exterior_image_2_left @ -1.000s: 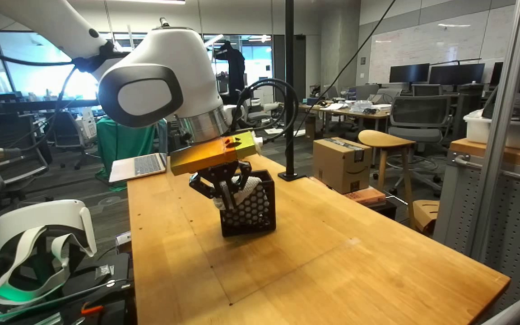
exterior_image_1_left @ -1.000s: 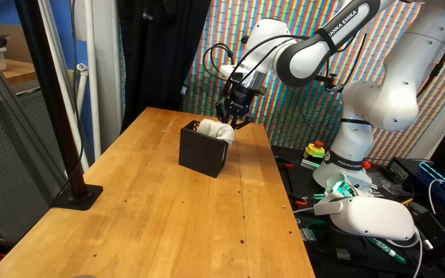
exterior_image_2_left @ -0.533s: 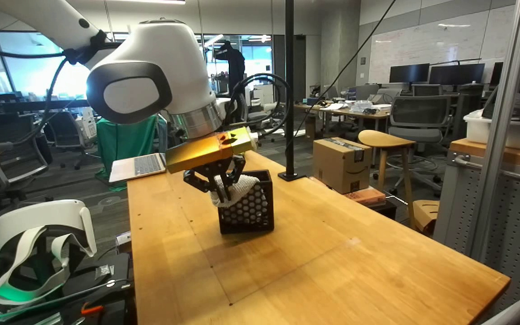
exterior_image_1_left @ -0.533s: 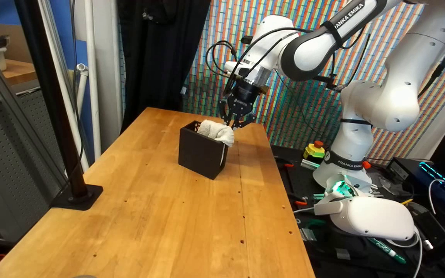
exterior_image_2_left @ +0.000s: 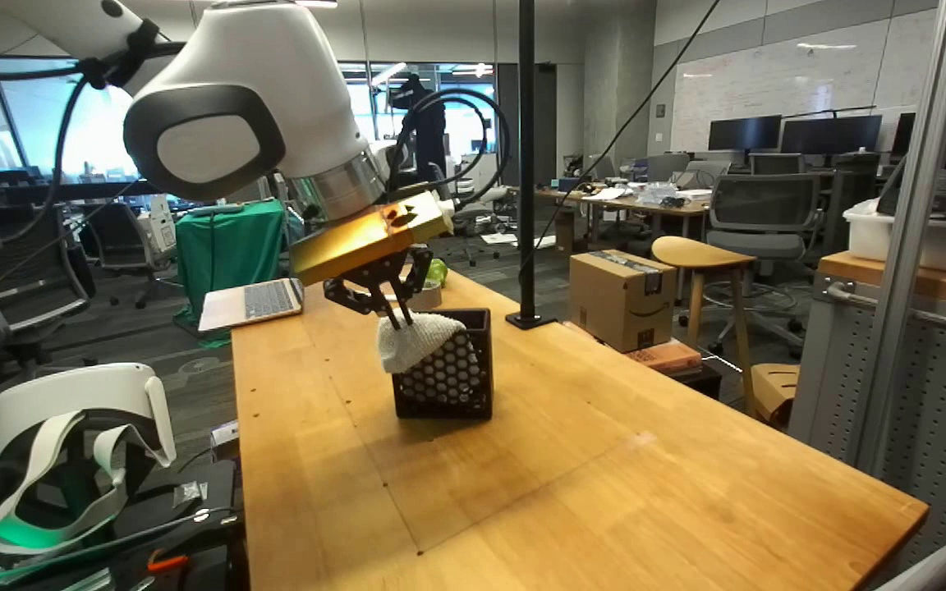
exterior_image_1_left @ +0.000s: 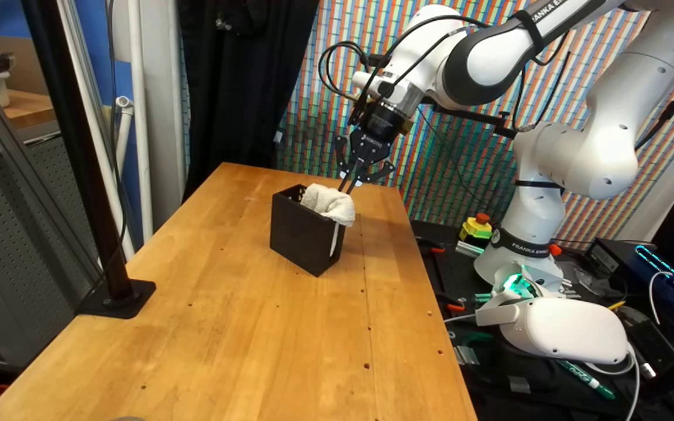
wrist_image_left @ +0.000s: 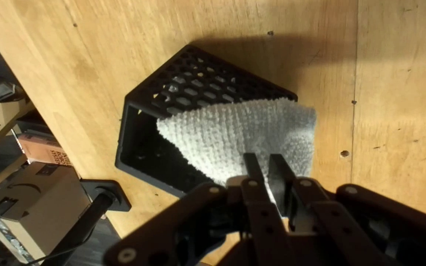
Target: Put the towel in the box
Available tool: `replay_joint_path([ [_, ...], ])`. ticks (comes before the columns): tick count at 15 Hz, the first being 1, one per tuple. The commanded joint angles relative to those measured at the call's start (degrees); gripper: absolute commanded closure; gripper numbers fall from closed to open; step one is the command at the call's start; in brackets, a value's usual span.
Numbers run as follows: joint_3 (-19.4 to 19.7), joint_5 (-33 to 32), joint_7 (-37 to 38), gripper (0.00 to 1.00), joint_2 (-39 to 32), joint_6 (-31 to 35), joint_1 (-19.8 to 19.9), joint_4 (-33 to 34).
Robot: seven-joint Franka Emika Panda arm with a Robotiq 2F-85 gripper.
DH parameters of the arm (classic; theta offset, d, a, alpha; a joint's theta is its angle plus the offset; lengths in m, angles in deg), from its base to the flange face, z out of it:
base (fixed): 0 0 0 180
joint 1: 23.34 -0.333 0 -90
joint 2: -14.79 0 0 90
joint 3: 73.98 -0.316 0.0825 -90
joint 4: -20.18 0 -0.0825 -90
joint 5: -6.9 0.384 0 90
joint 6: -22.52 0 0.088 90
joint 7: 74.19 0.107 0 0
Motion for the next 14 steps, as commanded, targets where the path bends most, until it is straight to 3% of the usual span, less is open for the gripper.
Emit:
replay_joint_path([
  [1,1.26,1.23,-1.77,0.84,3.10,2.02,-2.43,-1.35],
  [14,0.79,0.15,-0.74,0.84,-0.08,0.92,-4.08,0.63],
])
